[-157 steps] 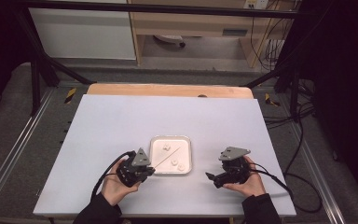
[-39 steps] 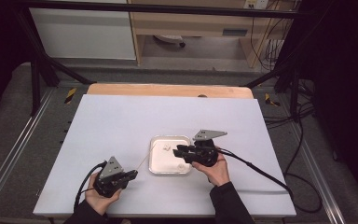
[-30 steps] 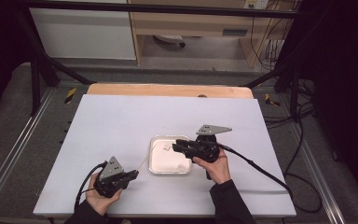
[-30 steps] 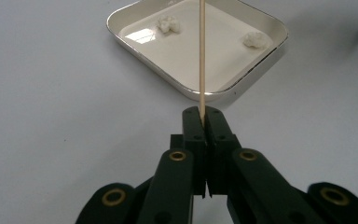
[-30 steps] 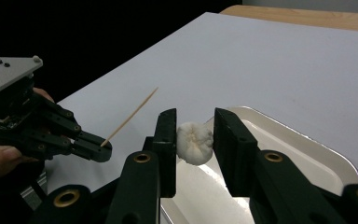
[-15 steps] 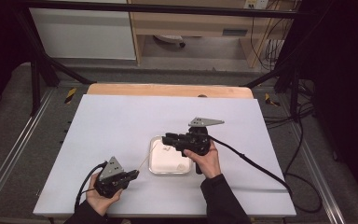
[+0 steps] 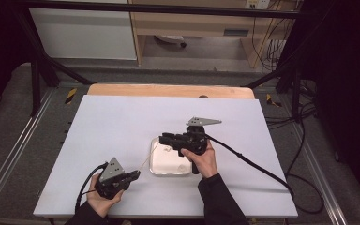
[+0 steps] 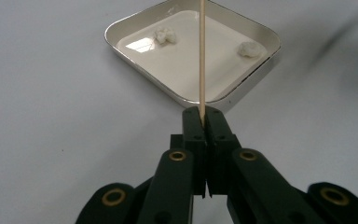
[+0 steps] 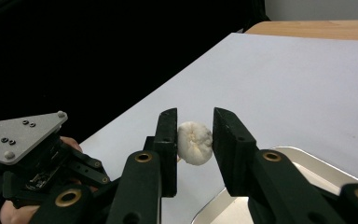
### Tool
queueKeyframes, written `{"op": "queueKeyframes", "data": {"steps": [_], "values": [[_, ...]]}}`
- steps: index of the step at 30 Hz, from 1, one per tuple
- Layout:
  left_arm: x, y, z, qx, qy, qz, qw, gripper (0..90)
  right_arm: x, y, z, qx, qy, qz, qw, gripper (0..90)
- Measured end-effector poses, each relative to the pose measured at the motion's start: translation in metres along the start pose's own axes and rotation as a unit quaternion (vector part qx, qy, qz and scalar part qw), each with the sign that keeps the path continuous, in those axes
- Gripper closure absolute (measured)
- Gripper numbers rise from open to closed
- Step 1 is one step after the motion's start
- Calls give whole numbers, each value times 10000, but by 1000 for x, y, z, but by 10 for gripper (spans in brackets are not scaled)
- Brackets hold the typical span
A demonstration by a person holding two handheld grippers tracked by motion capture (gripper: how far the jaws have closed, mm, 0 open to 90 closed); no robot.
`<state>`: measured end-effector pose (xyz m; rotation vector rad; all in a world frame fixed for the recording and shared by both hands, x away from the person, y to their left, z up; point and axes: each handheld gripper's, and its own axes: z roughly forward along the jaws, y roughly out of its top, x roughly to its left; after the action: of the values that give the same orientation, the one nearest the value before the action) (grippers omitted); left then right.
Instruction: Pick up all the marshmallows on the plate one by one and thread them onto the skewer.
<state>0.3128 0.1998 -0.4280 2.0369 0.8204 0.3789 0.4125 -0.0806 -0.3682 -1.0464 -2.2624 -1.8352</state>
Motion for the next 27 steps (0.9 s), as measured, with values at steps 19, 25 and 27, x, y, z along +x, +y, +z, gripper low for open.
{"op": "queueKeyframes", "data": {"steps": [19,25,27], "values": [[-1,0,0,-27,4,51,10000,886,-1,-11,11,153,254,154,9994,724],[-2,0,0,-15,5,131,9999,886,-1,-16,14,259,364,160,9989,745],[-2,0,1,-14,10,128,9999,886,0,-17,16,273,367,158,9988,748]]}}
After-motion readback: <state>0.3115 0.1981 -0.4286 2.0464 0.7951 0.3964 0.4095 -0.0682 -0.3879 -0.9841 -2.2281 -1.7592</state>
